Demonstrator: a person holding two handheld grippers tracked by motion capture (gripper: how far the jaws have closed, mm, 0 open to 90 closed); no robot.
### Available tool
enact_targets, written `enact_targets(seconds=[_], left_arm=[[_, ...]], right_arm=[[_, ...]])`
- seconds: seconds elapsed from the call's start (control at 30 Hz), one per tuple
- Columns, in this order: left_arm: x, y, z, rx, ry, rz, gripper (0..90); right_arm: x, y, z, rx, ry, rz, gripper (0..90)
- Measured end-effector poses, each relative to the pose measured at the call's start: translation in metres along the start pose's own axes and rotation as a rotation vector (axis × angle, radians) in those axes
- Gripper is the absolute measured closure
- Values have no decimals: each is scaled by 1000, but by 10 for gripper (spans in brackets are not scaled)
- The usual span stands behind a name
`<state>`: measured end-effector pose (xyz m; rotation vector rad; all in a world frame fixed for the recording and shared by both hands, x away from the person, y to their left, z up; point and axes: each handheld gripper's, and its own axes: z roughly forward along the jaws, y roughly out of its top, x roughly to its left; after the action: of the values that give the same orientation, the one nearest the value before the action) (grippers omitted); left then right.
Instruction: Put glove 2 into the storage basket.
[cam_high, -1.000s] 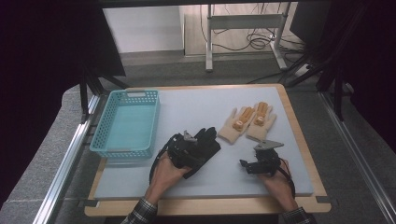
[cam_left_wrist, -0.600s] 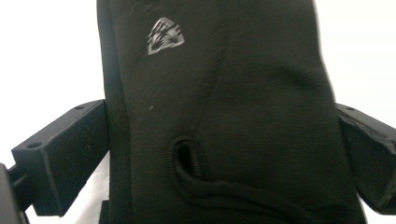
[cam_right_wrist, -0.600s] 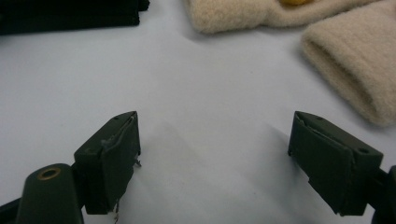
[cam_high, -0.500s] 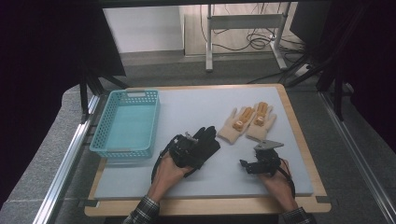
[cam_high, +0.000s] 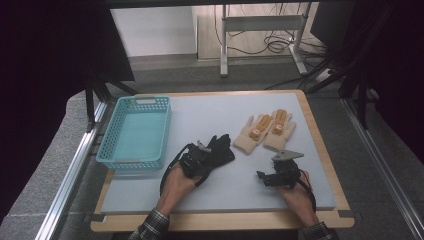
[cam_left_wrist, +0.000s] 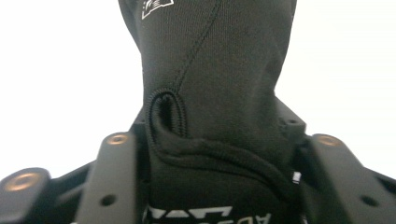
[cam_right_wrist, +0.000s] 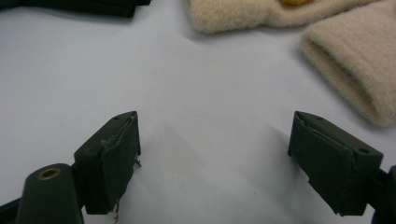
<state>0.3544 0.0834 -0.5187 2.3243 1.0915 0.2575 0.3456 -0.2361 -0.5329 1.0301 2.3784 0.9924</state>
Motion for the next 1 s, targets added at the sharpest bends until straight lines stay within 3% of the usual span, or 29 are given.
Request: enact_targets(seconds=[0.13,0.37,0.6,0.87,0.9,1.0], left_arm=[[6,-1,-4,-32,-29,-11,651],[14,13,-33,-91,2,-4,652],[26,26,-51,-103,45,-11,648],[59,32,-78,-136,108,-69,637],[69,32,-85,-140,132,-88,635],[79,30,-92,-146,159,-109,633]], right_arm=[[0,0,0,0,0,0,160],[0,0,0,0,0,0,161],[0,0,0,0,0,0,160],[0,0,0,0,0,-1,160],[0,0,0,0,0,-1,160],[0,0,0,-1,0,-1,160]])
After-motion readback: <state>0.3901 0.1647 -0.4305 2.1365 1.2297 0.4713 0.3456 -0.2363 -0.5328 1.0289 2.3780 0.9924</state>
